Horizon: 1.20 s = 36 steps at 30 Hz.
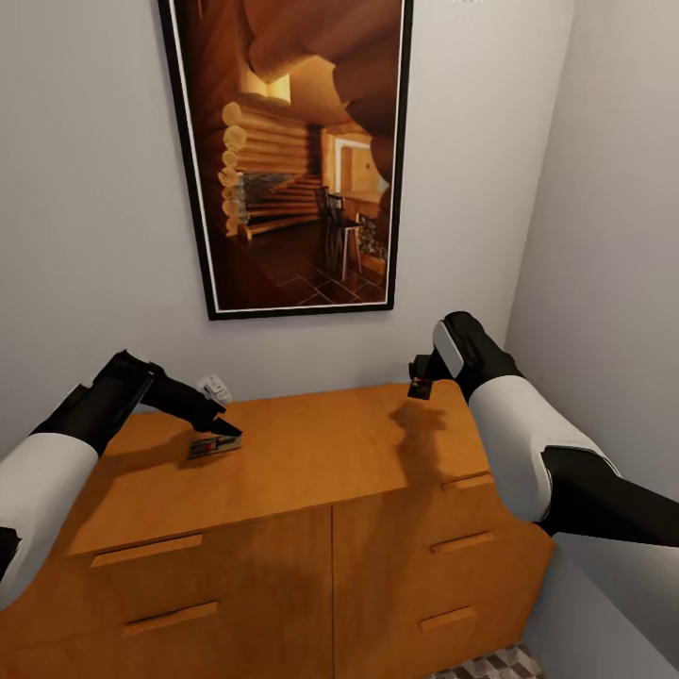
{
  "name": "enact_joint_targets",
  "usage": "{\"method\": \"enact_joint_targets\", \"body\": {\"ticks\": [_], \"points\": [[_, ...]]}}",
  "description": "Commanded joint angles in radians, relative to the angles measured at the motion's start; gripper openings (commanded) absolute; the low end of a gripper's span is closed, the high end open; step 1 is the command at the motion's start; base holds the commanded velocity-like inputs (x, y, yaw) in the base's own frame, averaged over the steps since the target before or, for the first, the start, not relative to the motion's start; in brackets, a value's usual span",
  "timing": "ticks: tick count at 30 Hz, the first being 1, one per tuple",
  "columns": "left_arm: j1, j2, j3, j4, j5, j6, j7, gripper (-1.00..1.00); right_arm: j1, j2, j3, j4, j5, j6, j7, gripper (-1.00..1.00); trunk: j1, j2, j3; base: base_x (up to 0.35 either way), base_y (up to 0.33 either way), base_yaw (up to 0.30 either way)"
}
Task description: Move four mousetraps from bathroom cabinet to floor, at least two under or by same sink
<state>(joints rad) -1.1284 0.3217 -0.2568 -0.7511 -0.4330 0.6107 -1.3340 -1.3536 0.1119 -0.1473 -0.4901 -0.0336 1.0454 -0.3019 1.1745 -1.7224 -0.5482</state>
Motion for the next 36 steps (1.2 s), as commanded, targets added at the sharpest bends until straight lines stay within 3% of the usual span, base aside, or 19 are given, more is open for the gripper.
{"method": "enact_joint_targets", "body": {"ticks": [1,8,20,36], "points": [[-0.001,0.001,-0.002,-0.002,-0.004,0.011,-0.005,1.00,-0.001,0.001,-0.006,-0.001,-0.004,0.002,-0.006,-1.00,0.000,-0.001,-0.001,0.000,0.000,-0.198],[-0.001,0.001,-0.002,-0.002,-0.008,0.010,-0.005,1.00,-0.001,0.001,-0.006,-0.001,-0.005,0.002,-0.006,-1.00,0.000,-0.001,-0.001,0.000,0.000,-0.168],[-0.001,0.002,-0.001,-0.002,-0.009,0.011,-0.005,1.00,-0.001,0.001,-0.006,-0.001,-0.006,0.002,-0.006,-1.00,0.000,-0.001,-0.001,0.004,0.017,-0.020],[-0.001,0.002,0.001,-0.002,-0.006,0.012,-0.007,1.00,-0.001,0.002,-0.006,-0.001,-0.006,0.002,-0.007,-1.00,0.000,-0.001,-0.001,0.099,0.235,-0.001]]}}
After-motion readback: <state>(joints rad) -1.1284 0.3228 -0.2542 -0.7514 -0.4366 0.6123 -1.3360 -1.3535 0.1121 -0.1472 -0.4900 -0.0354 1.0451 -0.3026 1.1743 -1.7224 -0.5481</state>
